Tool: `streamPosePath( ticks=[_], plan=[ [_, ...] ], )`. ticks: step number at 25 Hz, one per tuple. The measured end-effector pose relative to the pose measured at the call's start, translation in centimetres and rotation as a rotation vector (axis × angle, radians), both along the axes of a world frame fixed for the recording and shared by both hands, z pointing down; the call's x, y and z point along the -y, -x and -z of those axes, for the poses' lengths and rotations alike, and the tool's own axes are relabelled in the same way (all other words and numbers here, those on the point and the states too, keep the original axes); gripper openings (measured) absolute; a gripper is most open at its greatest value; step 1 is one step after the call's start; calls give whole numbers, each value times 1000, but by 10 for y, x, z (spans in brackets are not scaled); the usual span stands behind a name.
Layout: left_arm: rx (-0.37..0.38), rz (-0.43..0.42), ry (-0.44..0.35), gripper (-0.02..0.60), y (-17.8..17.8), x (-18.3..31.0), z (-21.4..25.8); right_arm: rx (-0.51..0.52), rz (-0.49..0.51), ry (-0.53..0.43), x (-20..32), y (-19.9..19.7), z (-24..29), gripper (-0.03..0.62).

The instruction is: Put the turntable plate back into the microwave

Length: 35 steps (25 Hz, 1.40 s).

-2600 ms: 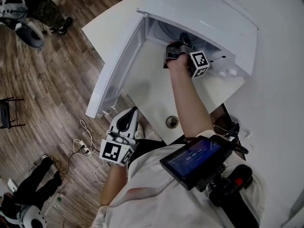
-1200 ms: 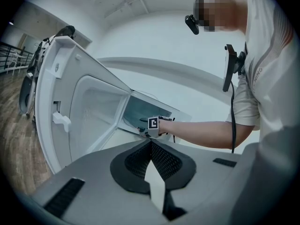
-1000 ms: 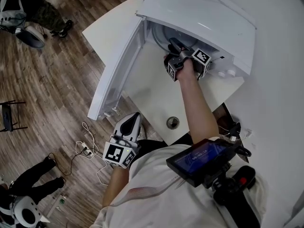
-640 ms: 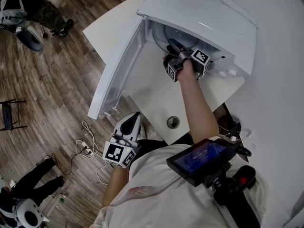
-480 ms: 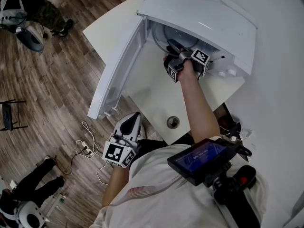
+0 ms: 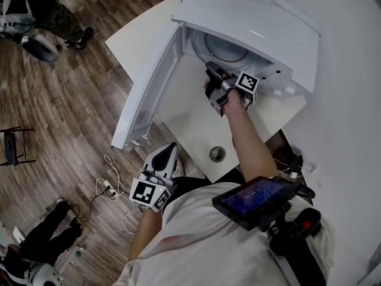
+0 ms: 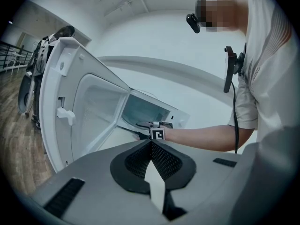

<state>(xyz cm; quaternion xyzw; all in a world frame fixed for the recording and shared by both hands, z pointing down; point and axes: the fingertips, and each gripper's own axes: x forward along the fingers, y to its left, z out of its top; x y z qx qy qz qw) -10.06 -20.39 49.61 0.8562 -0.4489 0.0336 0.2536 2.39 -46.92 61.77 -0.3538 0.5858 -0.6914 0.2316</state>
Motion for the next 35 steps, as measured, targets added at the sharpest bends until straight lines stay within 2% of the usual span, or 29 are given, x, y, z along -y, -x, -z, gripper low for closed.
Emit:
streamPosePath(
  ticks=[5,9,13,17,27,35],
  plan=[
    [-2,-7,-12,11,-2,-4,4,-27,66,-64,-29,1,17,161],
    [-11,-37,-52,11,-2,-9,11,-91,63,-208,-54,-10,45,159],
    [-10,-78,-94,11,-1,-19,26,-214,31,-337,-86,-20,88,58],
    [-8,-132,-163,11,0,-23,49,-321,-19,-430,-114,-33,127,9],
    [-28,-218,-287,11,3,-68,107,-648,-23,-631,-249,-39,223,6],
    [-21,-248,-311,11,10,-81,130,-822,-59,-761,-340,-33,275,6]
  ],
)
